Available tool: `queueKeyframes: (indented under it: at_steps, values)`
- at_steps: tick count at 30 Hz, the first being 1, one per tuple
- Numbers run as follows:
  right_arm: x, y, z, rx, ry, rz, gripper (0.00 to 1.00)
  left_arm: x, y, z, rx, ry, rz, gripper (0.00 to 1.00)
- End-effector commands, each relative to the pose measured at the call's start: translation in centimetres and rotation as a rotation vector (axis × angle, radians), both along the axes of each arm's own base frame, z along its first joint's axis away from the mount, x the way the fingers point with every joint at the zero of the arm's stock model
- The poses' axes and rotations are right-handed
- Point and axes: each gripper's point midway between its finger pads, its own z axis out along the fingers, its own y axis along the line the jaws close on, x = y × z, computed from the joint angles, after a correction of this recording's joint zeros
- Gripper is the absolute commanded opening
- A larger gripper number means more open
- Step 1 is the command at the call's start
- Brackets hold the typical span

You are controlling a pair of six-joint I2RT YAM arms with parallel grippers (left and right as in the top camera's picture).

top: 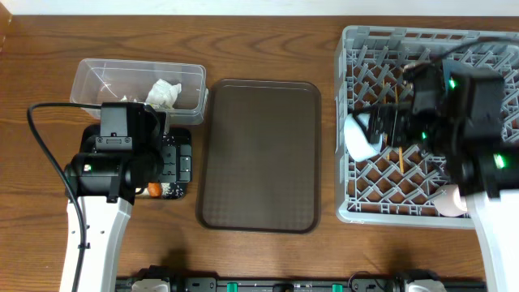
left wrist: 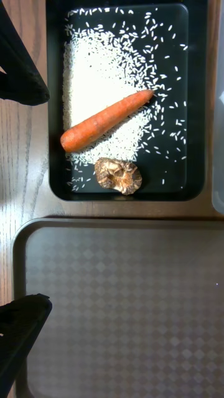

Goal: Sort waste into correct bins and load items into the dishwasher rack

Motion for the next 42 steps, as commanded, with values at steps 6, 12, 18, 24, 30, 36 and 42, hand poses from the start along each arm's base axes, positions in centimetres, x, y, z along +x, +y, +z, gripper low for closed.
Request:
queueKeyframes:
  at_steps: [6,12,18,24,30,36,42]
  values:
    - [-6.6,2.2,3.9,0.089,-0.061,0.097,0.99,0.2,0.0,0.5,0.001,-0.014,-0.014,0.98]
    - [-9.5,0.8,3.2,0.043,-0.027,0.051,0.99,0.2,0.0,0.5,0.001,-0.014,-0.014,0.98]
    - [-10.9,0.0,3.1,-0.087,-0.102,0.132,0.99,0.2,0.0,0.5,0.001,-0.014,-0.014,0.98]
    - [-12.2,-0.1,3.7,-0.168,-0.195,0.213,0.99,0.2,0.0,0.5,0.001,-0.014,-0.014,0.98]
    - [-13.3,-0.3,5.2,-0.23,-0.338,0.26,0.99,0.2,0.0,0.5,0.001,-0.014,-0.014,0.98]
    - [-13.2,-0.8,5.1,-0.265,-0.509,0.235,0.99,0.2,0.0,0.5,0.001,-0.014,-0.014,0.98]
    - [-13.8,-1.3,0.7,-0.268,-0.564,0.199,0.99,0.2,0.0,0.5,0.001,-0.014,-0.014,0.98]
